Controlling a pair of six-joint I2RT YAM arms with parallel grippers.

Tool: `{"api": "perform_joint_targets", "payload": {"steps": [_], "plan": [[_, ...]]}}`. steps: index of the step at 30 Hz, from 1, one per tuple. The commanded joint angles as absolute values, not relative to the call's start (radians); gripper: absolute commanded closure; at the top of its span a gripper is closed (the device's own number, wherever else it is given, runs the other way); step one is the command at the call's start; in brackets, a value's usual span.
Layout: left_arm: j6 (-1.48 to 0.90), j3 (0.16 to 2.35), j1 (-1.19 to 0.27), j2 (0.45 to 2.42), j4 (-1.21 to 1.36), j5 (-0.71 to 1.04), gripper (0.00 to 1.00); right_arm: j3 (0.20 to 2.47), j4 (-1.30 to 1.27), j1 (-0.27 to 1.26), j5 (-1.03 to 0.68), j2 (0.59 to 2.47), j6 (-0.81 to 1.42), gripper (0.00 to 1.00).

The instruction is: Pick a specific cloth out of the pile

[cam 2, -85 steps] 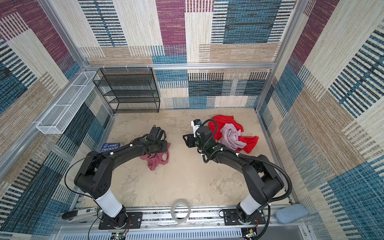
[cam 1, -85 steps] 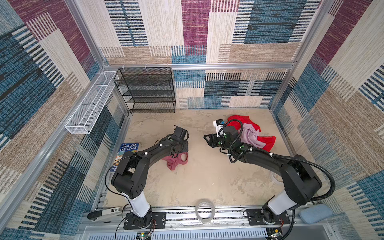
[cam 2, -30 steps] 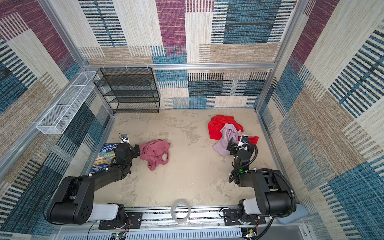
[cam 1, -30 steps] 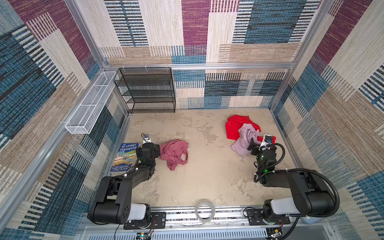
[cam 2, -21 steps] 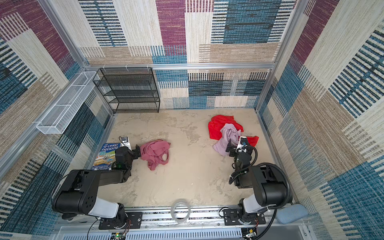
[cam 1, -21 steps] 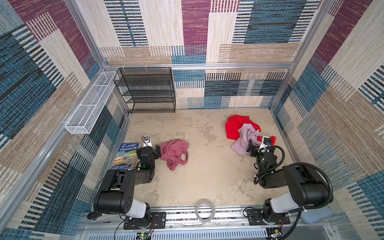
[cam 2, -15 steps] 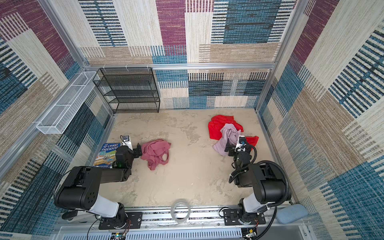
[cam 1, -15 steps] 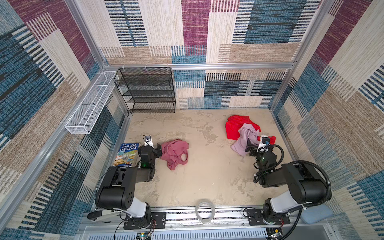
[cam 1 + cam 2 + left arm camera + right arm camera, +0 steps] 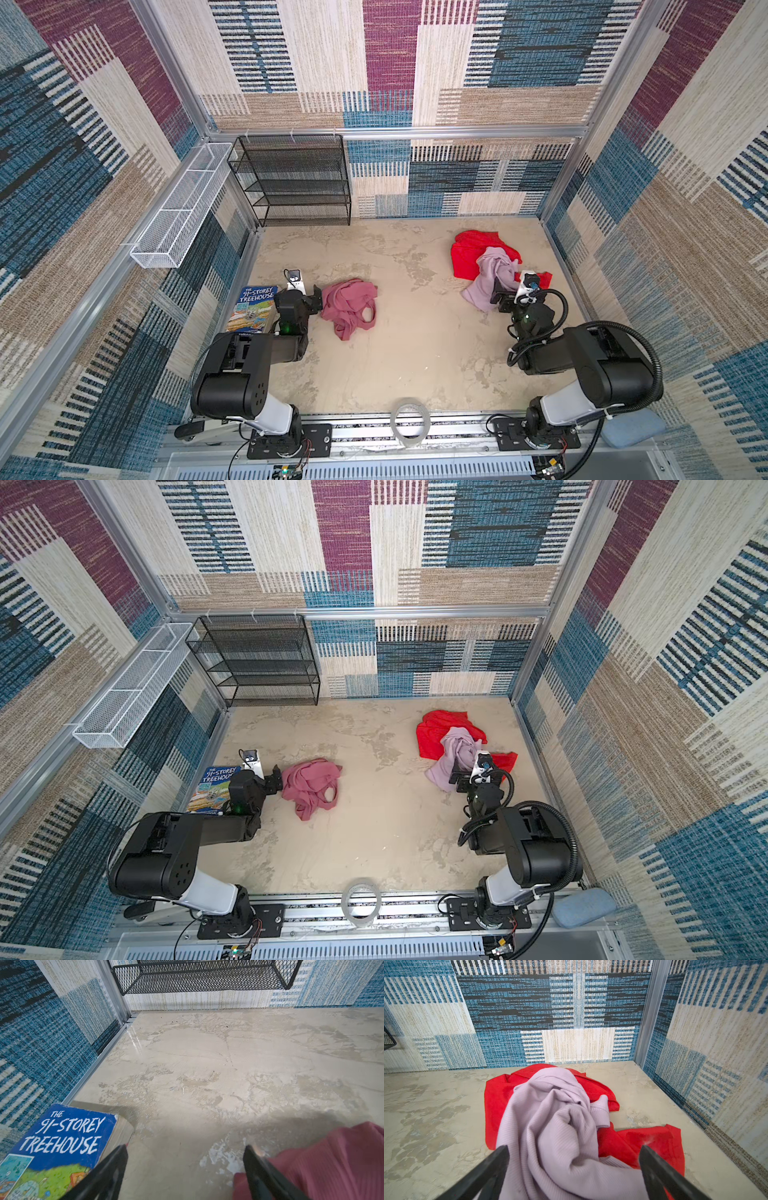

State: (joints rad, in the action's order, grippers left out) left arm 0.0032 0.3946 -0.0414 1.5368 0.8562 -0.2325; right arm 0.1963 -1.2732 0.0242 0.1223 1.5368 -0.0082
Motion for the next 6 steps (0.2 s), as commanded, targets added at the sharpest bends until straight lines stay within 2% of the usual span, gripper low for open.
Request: {"api": "perform_joint_targets", "payload": {"steps": [1, 6], "plan": [[0.008, 0.399, -0.041, 1.536, 0.869, -0.229, 0.1, 0.201, -1.304, 0.025, 0.11, 1.536, -0.016, 0.0], [0.009, 0.399, -0.041, 1.537, 0.869, -0.229, 0.1, 0.201, -1.304, 0.025, 0.108, 1.536, -0.015, 0.0]]}}
